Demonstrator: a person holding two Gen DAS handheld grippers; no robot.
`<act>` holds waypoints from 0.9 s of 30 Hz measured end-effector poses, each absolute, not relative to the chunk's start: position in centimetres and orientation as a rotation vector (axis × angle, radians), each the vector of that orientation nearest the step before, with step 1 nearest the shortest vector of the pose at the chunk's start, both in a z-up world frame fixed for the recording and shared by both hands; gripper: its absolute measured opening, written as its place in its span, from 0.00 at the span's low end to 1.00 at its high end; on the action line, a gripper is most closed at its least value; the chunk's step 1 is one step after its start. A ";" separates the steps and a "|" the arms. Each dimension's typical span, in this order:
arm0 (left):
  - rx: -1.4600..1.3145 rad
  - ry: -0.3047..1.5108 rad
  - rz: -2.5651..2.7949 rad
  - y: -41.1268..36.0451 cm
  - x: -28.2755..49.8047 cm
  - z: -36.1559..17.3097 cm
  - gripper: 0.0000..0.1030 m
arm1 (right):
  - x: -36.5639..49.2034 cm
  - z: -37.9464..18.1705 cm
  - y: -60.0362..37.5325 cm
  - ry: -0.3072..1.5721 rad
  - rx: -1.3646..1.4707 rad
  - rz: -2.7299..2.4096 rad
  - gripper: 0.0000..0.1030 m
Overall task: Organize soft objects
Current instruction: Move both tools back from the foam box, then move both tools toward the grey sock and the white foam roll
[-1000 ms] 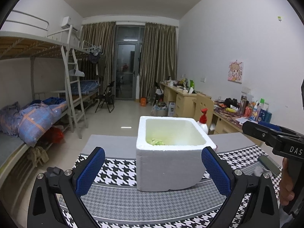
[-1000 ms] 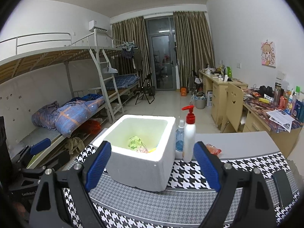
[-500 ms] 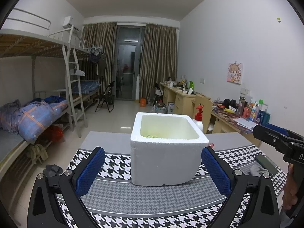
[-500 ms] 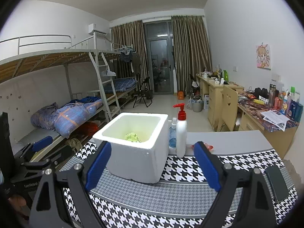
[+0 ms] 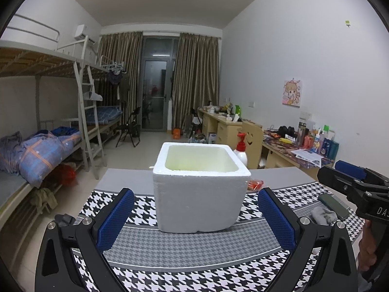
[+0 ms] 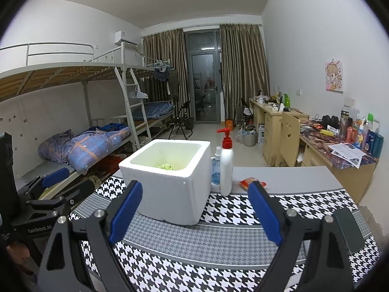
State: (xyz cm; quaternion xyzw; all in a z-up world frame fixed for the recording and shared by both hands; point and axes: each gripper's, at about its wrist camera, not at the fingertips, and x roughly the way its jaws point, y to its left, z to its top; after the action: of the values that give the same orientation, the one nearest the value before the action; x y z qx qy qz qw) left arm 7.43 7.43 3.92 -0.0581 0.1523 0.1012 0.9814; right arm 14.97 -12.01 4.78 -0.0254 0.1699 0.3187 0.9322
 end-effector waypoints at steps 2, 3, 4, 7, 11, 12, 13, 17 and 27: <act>-0.121 0.308 0.196 7.2 7.4 3.7 0.99 | 14.7 4.6 -12.3 0.346 -0.052 0.649 0.89; -0.124 0.309 0.188 7.0 7.4 3.7 0.99 | 14.6 4.5 -12.5 0.346 -0.048 0.650 0.89; -0.125 0.309 0.183 6.8 7.4 3.6 0.99 | 14.6 4.5 -12.7 0.348 -0.046 0.649 0.89; -0.113 0.304 0.173 6.0 7.4 3.5 0.99 | 14.3 4.2 -13.3 0.346 -0.047 0.641 0.89; -0.116 0.298 0.151 5.1 7.5 3.2 0.99 | 14.2 3.9 -13.9 0.350 -0.046 0.624 0.89; -0.118 0.296 0.149 4.9 7.6 3.2 0.99 | 14.1 3.8 -14.1 0.350 -0.048 0.622 0.89; -0.119 0.297 0.147 4.6 7.7 3.1 0.99 | 14.1 3.7 -14.5 0.350 -0.047 0.617 0.89; -0.118 0.309 0.121 3.6 7.9 2.6 0.99 | 13.8 3.4 -15.6 0.346 -0.041 0.601 0.89; -0.088 0.315 0.047 0.4 8.0 2.2 0.99 | 13.3 2.5 -18.4 0.349 -0.036 0.536 0.89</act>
State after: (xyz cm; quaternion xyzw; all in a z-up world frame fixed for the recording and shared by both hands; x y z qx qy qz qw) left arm 7.95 0.37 2.23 -0.0437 0.1569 0.0235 0.9864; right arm 13.30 -18.41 2.48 -0.0178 0.1716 0.2636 0.9491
